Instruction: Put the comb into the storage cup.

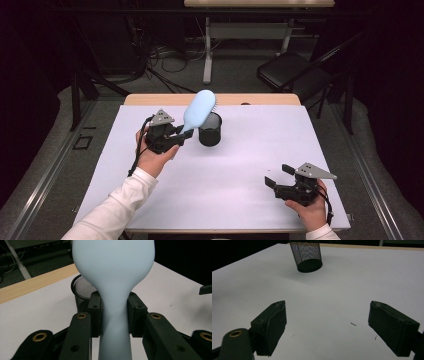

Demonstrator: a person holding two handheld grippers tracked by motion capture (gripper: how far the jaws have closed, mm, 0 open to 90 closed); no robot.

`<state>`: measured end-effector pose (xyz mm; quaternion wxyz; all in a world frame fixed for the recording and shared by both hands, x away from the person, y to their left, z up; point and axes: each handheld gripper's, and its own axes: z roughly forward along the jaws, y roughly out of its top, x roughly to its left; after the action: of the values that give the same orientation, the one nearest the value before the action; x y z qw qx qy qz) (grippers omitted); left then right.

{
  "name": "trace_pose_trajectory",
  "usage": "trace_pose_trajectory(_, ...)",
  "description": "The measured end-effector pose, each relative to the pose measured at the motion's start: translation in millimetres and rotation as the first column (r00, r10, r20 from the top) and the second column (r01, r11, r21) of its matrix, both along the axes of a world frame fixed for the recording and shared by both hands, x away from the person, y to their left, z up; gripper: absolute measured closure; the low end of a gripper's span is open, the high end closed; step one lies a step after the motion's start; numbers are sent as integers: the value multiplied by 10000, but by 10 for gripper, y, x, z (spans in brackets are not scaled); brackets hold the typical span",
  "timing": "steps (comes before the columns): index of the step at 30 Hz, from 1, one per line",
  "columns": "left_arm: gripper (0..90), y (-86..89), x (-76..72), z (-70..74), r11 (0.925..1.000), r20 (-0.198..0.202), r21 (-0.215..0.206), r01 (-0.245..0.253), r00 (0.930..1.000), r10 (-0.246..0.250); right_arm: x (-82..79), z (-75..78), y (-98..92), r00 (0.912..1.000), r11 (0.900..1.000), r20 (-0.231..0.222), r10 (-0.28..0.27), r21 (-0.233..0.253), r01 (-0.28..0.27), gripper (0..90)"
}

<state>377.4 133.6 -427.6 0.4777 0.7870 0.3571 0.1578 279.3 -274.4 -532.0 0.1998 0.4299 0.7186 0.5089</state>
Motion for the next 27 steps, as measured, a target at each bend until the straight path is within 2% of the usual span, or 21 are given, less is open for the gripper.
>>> trace_pose_trajectory(4, 692, -44, 14, -7, 9999, 44, -94, 41, 10000, -41, -13, 14, 6, 9999, 10000, 142, -44, -14, 44, 148)
trace_pose_trajectory(10, 692, -83, 20, -12, 9998, 165, -115, 164, 9997, -162, -9, 38, 41, 10000, 9999, 59, -61, 141, 60, 147)
trace_pose_trajectory(13, 692, -90, 22, -22, 9997, 171, -183, 163, 9997, -160, -2, 55, 78, 10000, 10000, -17, 80, 13, -80, 147)
trace_pose_trajectory(17, 692, -94, 36, -33, 9997, 143, -191, 178, 9997, -175, 23, 92, 204, 9989, 9986, -265, 397, -330, -405, 148)
trace_pose_trajectory(20, 692, -94, 36, -30, 9996, 138, -218, 179, 9998, -176, 54, 96, 228, 9973, 9984, -466, 559, -6, -560, 148)
trace_pose_trajectory(21, 692, -90, 36, -25, 9996, 147, -211, 172, 9997, -169, 91, 86, 235, 9957, 9982, -735, 567, 210, -553, 148)
trace_pose_trajectory(22, 692, -90, 36, -25, 9996, 147, -211, 172, 9997, -169, 91, 86, 235, 9957, 9982, -735, 567, 210, -553, 148)
trace_pose_trajectory(23, 692, -79, 37, -20, 9996, 163, -221, 170, 9997, -167, 129, 74, 242, 9924, 9980, -1093, 559, 368, -522, 148)
trace_pose_trajectory(25, 692, -76, 37, -19, 9996, 165, -242, 154, 9998, -150, 148, 73, 248, 9908, 9980, -1218, 584, 314, -550, 148)
trace_pose_trajectory(26, 692, -71, 37, -18, 9995, 144, -263, 153, 9998, -149, 189, 97, 275, 9882, 9980, -1418, 580, -158, -608, 148)
trace_pose_trajectory(27, 692, -66, 37, -16, 9996, 152, -252, 127, 9998, -123, 189, 97, 275, 9882, 9980, -1418, 580, -158, -608, 148)
